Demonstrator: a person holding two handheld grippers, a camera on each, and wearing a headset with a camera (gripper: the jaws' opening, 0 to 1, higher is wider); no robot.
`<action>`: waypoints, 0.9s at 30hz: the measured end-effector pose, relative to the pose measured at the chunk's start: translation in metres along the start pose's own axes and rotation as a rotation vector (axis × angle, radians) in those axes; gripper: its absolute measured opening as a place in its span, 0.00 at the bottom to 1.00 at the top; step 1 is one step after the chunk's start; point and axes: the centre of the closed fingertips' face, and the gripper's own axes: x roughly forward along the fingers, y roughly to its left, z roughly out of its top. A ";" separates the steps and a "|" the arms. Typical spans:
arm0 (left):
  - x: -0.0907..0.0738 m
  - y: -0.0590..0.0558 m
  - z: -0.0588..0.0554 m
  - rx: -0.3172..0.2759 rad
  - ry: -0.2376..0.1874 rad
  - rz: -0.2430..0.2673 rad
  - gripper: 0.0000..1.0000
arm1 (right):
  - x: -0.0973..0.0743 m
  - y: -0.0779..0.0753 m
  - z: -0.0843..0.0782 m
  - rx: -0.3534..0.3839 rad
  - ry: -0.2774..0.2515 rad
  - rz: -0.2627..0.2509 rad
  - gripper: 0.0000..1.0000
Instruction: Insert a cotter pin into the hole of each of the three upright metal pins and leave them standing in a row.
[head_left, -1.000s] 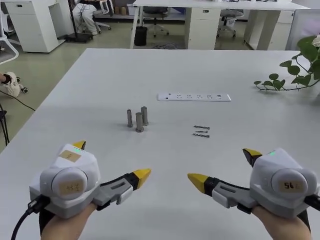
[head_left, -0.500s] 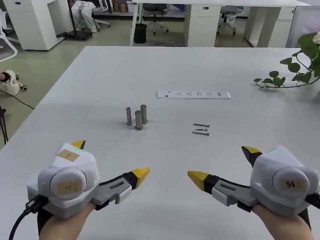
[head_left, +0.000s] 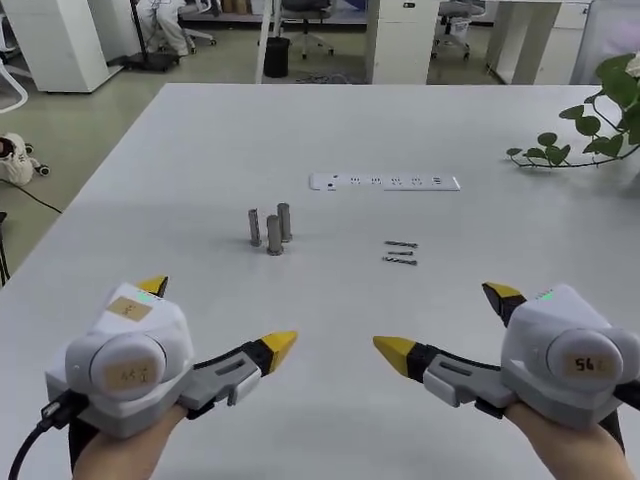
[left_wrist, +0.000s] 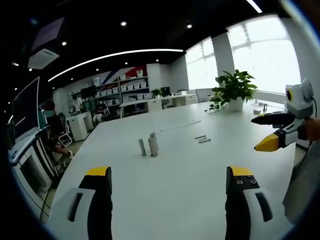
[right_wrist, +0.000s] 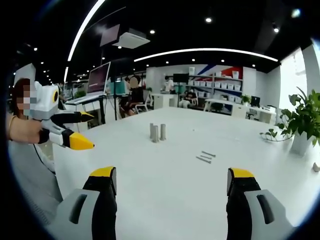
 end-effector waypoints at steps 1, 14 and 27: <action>0.000 0.000 0.000 0.000 0.000 0.000 0.94 | 0.000 0.000 0.000 0.000 0.001 0.000 0.90; 0.002 0.000 -0.002 0.013 0.015 -0.003 0.91 | 0.000 -0.002 0.003 0.017 -0.005 -0.004 0.89; 0.012 0.009 -0.003 -0.041 0.021 -0.021 0.84 | -0.004 -0.006 0.008 0.054 -0.010 0.010 0.89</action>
